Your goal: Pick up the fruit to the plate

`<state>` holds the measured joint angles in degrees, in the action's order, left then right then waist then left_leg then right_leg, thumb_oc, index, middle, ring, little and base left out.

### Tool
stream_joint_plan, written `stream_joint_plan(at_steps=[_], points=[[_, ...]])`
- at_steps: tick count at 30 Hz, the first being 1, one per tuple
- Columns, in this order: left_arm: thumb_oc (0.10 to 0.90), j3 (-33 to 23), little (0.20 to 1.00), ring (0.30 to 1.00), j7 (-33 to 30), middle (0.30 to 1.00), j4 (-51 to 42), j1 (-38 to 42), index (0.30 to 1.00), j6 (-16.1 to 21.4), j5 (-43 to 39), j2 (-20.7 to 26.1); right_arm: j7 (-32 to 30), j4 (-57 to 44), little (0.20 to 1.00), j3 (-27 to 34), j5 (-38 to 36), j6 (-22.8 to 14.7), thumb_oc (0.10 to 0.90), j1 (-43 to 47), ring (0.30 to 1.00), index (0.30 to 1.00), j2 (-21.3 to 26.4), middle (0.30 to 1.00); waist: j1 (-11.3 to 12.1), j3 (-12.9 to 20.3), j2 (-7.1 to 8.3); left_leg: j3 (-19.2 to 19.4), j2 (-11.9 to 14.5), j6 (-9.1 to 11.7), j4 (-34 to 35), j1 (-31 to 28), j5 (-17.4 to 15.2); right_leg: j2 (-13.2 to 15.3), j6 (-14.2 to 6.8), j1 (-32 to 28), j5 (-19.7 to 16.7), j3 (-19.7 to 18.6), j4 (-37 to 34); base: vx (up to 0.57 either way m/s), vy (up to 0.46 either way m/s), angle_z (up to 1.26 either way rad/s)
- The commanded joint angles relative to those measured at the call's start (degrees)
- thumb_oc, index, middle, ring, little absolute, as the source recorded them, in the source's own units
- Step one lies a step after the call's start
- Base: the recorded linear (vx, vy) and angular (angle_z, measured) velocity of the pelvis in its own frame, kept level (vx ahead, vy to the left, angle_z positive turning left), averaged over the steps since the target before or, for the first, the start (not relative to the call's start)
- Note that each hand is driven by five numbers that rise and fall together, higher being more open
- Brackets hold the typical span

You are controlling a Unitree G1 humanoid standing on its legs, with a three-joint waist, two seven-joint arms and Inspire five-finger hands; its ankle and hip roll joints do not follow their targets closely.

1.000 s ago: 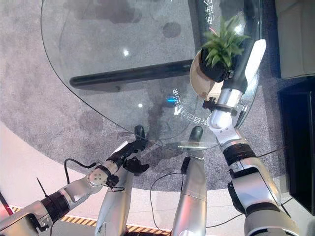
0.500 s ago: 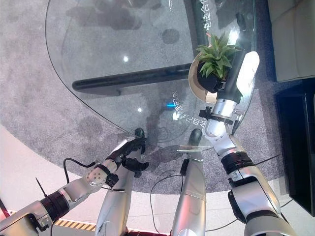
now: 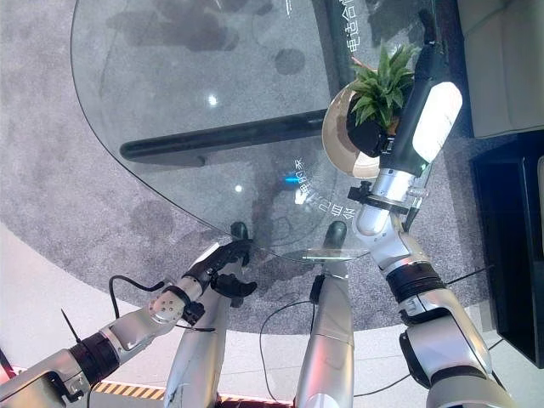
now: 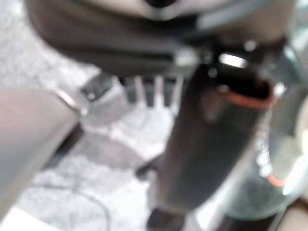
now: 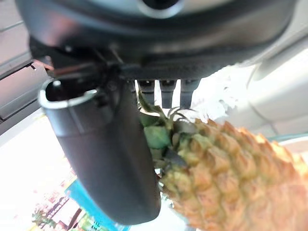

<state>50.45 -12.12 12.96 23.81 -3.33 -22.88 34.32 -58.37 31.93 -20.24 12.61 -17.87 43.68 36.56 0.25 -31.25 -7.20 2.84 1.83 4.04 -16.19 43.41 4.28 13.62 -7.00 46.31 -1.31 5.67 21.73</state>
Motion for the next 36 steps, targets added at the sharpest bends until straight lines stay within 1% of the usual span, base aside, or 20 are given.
stream_joint_plan(at_steps=[1,3,8,13,19,26,27,29,32,36], points=[[0.800,-1.10,0.900,0.900,-0.63,0.900,-7.39,-6.98,0.900,2.08,1.44,1.10,-6.21,-9.57,0.900,2.51,4.17,-1.07,0.800,1.80,0.900,0.900,7.36,0.900,-0.27,1.45,-0.32,4.25,-6.78,-2.88,-4.11,-0.44,-7.61,-8.07,0.43,-2.28,1.60,4.91,-2.02,0.00,0.000,0.00],[0.800,-1.39,0.900,0.900,-0.43,0.900,-7.48,-7.20,0.900,2.11,1.45,1.22,-6.07,-10.40,0.900,2.68,5.06,-0.71,0.800,1.42,0.900,0.900,7.43,0.900,-0.33,1.45,-0.22,4.18,-6.81,-2.91,-4.02,-0.63,-7.66,-8.18,0.42,-2.39,1.66,4.86,-2.00,0.00,0.000,0.00],[0.800,-1.91,0.900,0.900,-0.70,0.900,-8.05,-7.75,0.900,2.09,1.62,1.32,-4.96,-13.11,0.900,2.01,6.97,1.76,0.800,0.51,0.900,0.900,8.01,0.900,-0.52,1.45,0.14,4.22,-6.69,-2.96,-4.12,-0.78,-7.69,-8.24,0.42,-2.74,1.65,4.78,-2.16,0.00,0.000,0.00],[0.800,-2.34,0.900,0.900,-0.44,0.900,-8.03,-8.20,0.900,2.02,2.08,1.34,-4.88,-13.80,0.900,2.07,7.74,2.11,0.800,-0.63,0.900,0.900,8.21,0.900,-0.60,1.45,0.48,4.21,-6.58,-2.95,-4.19,-0.94,-7.79,-8.24,0.35,-3.09,1.67,4.90,-2.28,0.00,0.000,0.00],[0.800,-2.70,0.900,0.900,-0.38,0.900,-8.00,-8.57,0.900,2.00,2.25,1.41,-5.25,-15.42,0.900,1.41,9.41,3.83,0.800,-1.30,0.900,0.900,8.51,0.900,-0.59,1.45,0.92,4.31,-6.39,-2.88,-4.14,-1.37,-7.84,-8.14,0.31,-3.72,1.69,5.37,-2.45,0.00,0.000,0.00],[0.800,-3.03,0.900,0.900,-0.43,0.900,-8.52,-8.80,0.900,1.78,2.32,1.68,-4.80,-18.04,0.900,0.76,12.45,6.63,0.800,-1.71,0.900,0.900,9.02,0.900,-0.65,1.45,1.30,4.35,-6.27,-2.93,-3.89,-1.75,-7.84,-8.08,0.20,-4.06,1.65,5.71,-2.64,0.00,0.000,0.00],[0.800,-3.01,0.900,0.900,-0.61,0.900,-8.44,-8.86,0.900,1.93,2.25,1.67,-4.26,-19.02,0.900,0.48,13.20,7.94,0.800,-1.90,0.900,0.900,9.26,0.900,-0.74,1.45,1.49,4.37,-6.25,-2.93,-3.97,-1.80,-7.91,-8.08,0.19,-4.17,1.70,5.74,-2.66,0.00,0.000,0.00],[0.800,-3.28,0.900,0.900,-0.61,0.900,-8.50,-9.09,0.900,1.95,2.47,1.59,-4.15,-19.80,0.900,0.17,13.88,8.94,0.800,-2.20,0.900,0.900,9.45,0.900,-0.79,1.45,1.63,4.44,-6.16,-2.96,-4.14,-1.67,-7.94,-8.12,0.19,-4.05,1.72,5.74,-2.52,0.00,0.000,0.00],[0.800,-3.55,0.900,0.900,-0.92,0.900,-8.82,-9.38,0.900,1.73,2.39,1.71,-5.35,-21.25,0.900,-0.04,14.45,11.13,0.800,-2.77,0.900,0.900,10.32,0.900,-0.93,1.45,1.83,4.60,-5.91,-2.90,-4.22,-1.32,-7.84,-8.09,0.16,-3.81,1.72,5.75,-2.47,0.00,0.000,0.00],[0.800,-3.63,0.900,0.900,-0.99,0.900,-8.91,-9.86,0.900,1.59,2.67,1.65,-7.07,-21.81,0.900,0.68,14.21,11.08,0.800,-3.53,0.900,0.900,10.28,0.900,-0.94,1.45,1.82,4.66,-5.78,-2.86,-4.07,-1.34,-7.84,-7.98,0.07,-3.77,1.79,5.91,-2.39,0.00,0.000,0.00]])
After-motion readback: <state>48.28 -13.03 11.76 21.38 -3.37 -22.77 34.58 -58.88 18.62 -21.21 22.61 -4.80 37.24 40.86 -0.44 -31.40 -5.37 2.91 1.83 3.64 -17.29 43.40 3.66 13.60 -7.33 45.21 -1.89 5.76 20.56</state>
